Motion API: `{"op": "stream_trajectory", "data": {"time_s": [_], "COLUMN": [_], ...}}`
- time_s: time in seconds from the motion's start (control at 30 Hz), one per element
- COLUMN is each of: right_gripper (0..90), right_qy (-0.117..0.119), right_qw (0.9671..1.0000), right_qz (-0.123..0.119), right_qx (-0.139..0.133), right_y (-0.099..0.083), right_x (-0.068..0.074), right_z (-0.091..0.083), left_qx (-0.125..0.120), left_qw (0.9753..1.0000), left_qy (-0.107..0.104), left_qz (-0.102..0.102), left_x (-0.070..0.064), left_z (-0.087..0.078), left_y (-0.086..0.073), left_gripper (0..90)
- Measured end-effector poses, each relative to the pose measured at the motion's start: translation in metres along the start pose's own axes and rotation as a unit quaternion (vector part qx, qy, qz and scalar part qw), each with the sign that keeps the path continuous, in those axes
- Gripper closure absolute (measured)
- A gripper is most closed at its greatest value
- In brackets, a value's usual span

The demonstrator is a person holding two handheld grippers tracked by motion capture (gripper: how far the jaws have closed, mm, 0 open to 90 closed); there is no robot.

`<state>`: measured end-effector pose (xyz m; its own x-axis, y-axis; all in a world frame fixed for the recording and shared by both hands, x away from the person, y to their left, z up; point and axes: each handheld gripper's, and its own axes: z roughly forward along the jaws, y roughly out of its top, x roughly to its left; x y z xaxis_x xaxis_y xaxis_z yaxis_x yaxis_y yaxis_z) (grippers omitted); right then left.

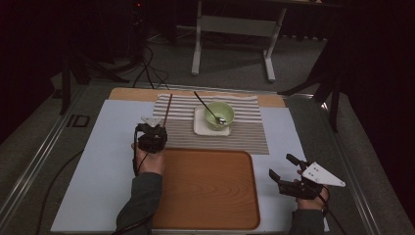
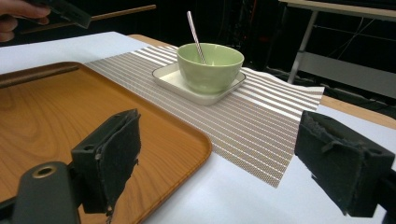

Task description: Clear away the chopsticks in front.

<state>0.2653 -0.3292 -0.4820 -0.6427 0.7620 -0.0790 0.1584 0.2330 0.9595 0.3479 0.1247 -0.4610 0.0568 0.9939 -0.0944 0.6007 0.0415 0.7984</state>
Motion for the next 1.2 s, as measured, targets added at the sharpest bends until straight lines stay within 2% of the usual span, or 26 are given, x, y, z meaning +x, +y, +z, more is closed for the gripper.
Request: {"op": "stream_trajectory", "data": {"time_s": [0.5,0.97,1.2], "right_gripper": [13.9,13.9,13.9], "right_qy": [0.002,0.003,0.003], "right_qw": [1.0000,1.0000,1.0000], "right_qz": [-0.003,-0.003,-0.004], "right_qx": [0.002,0.001,0.002], "right_y": [0.001,0.001,0.001], "right_x": [0.001,0.002,0.002], "right_z": [0.001,0.002,0.002], "left_qx": [-0.006,0.002,0.006], "left_qw": [0.9999,0.9997,0.9994], "left_qy": [0.004,0.007,0.005], "left_qz": [-0.015,-0.023,-0.034], "left_x": [0.010,0.013,0.015], "left_z": [-0.019,-0.027,-0.033], "left_y": [-0.011,-0.035,-0.047], "left_gripper": [85.6,85.6,85.6]}}
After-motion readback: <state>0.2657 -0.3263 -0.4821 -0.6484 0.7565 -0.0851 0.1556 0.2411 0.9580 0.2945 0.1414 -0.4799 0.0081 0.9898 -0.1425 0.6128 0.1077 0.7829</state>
